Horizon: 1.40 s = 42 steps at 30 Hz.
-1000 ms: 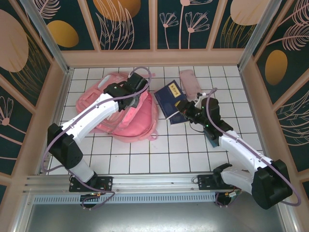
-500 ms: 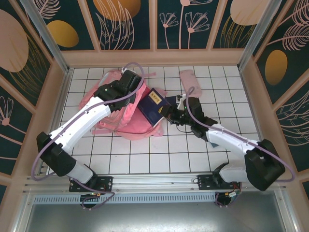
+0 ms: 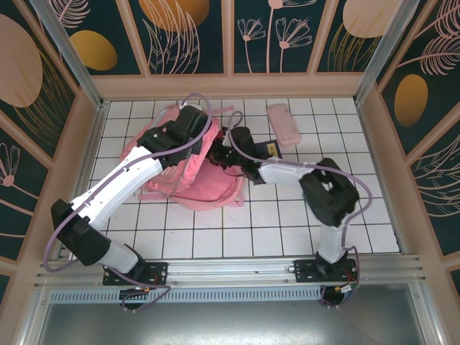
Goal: Pack the student bag
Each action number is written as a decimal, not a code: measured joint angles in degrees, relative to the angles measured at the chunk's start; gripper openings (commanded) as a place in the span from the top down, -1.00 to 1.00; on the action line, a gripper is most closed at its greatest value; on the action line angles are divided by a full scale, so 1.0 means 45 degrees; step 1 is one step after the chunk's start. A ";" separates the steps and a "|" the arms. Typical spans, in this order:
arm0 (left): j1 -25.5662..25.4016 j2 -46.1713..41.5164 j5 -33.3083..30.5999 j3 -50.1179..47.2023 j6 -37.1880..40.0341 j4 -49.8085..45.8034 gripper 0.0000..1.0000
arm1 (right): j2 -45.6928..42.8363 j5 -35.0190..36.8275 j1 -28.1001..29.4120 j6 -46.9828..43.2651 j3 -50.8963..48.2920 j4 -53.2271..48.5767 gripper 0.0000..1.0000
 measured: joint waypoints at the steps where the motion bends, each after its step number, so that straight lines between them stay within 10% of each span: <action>1: -0.0005 -0.0019 -0.0029 0.0000 -0.0049 -0.0005 0.90 | 0.0563 0.0102 0.0053 0.0194 0.0423 0.0141 0.90; 8: 0.0000 -0.0204 -0.0068 -0.0024 -0.0330 -0.0039 0.89 | 0.3740 0.1132 0.0219 0.1010 0.3390 0.0165 0.81; 13: 0.0000 -0.0355 -0.0165 -0.0044 -0.0432 -0.0039 0.89 | 0.4099 0.0962 0.0214 0.1088 0.4376 -0.0374 0.02; 17: -0.0005 -0.0379 -0.0267 -0.0121 -0.0529 -0.0039 0.88 | 0.3308 0.0641 0.0189 0.1069 0.3332 -0.0724 -0.22; 31: -0.0005 -0.0631 -0.0296 -0.0670 -0.0719 0.0291 0.86 | -0.2574 -0.0355 -0.0204 0.0563 -0.0612 -0.3322 -0.21; 42: -0.0175 -0.1273 0.0087 -0.3638 -0.0763 0.1540 0.70 | -0.7300 0.2181 -0.1171 -0.2506 -0.3808 -0.7072 -0.23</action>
